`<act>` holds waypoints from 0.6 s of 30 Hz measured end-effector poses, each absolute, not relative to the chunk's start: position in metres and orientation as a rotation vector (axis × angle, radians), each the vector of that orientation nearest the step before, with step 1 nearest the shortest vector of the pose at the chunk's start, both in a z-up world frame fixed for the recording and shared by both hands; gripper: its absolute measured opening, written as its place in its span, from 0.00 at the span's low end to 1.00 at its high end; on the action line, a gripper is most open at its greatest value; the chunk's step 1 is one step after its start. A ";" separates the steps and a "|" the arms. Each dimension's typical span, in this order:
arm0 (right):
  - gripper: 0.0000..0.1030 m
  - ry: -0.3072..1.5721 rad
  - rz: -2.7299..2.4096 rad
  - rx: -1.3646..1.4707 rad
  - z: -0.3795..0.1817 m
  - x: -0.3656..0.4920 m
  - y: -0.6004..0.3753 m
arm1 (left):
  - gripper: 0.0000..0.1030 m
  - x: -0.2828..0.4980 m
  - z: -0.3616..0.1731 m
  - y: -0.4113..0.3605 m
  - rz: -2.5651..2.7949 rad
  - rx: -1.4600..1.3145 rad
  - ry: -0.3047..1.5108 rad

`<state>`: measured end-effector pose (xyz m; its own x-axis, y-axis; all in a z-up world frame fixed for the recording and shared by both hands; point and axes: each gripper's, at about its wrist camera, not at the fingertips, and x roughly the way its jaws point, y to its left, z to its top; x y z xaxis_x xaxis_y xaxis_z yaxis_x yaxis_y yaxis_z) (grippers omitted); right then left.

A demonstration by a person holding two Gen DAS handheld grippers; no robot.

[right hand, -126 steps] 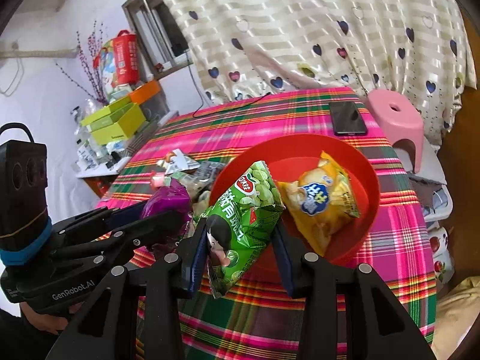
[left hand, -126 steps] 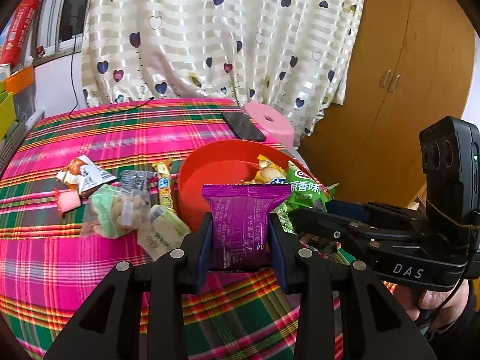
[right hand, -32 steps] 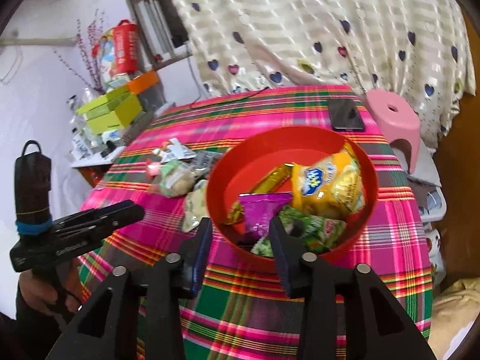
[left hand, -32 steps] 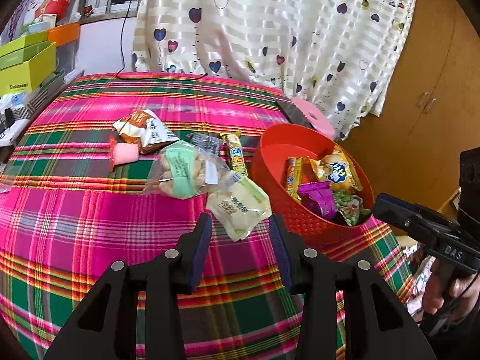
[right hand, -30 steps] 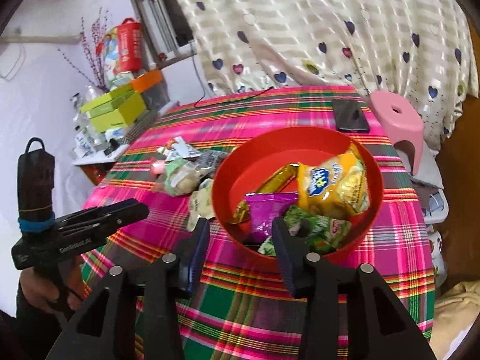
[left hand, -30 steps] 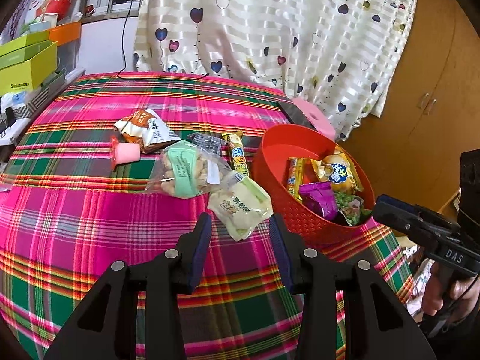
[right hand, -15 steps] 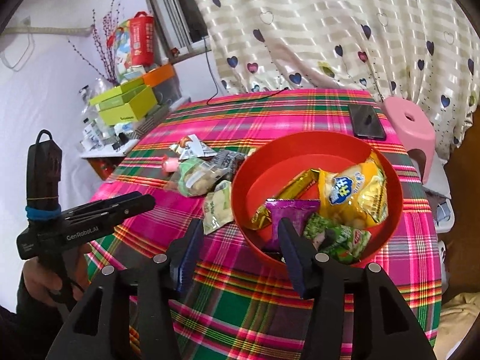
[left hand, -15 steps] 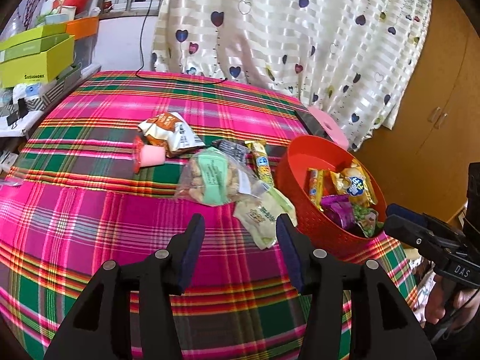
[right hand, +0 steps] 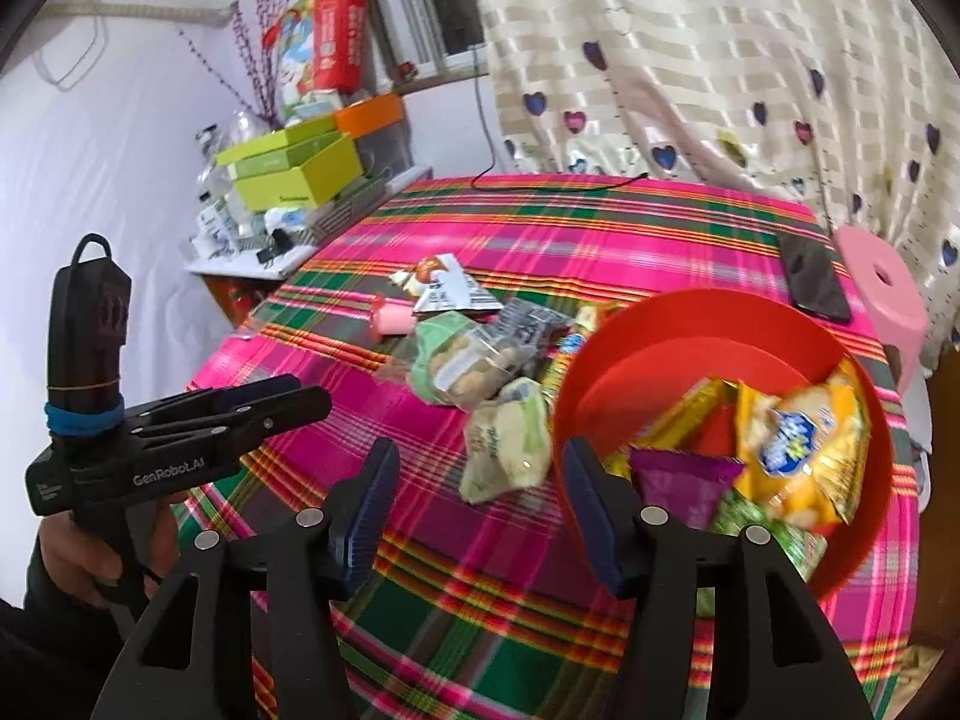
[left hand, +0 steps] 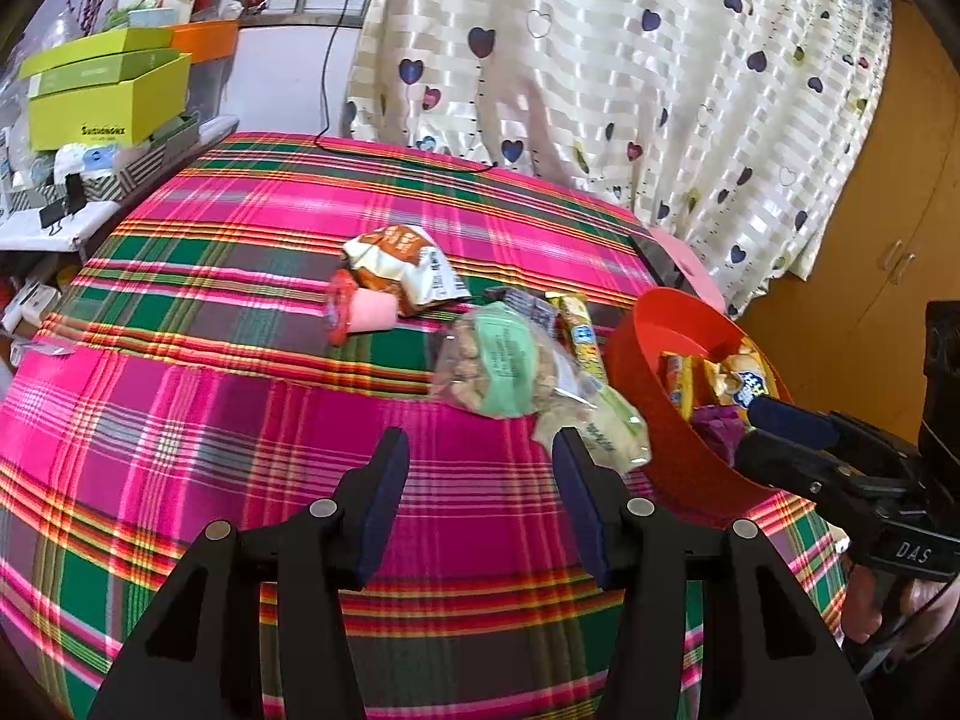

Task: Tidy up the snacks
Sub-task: 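Open both grippers and withdraw them from the red basket, then grasp the clear peanut bag with green label using the right gripper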

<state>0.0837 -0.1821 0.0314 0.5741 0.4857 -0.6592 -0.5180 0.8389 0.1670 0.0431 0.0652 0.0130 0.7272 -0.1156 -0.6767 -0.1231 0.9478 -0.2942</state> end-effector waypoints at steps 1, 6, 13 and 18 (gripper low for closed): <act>0.55 0.762 0.602 -0.057 0.030 0.088 -0.176 | 0.49 0.043 0.012 0.069 0.008 -0.337 0.761; 0.56 0.776 0.641 -0.123 0.025 0.109 -0.147 | 0.49 0.041 0.007 0.082 0.021 -0.357 0.760; 0.58 0.801 0.695 -0.225 0.019 0.149 -0.110 | 0.50 0.040 0.001 0.098 0.021 -0.380 0.758; 0.58 0.830 0.722 -0.287 0.011 0.179 -0.087 | 0.50 0.042 -0.002 0.109 0.021 -0.385 0.757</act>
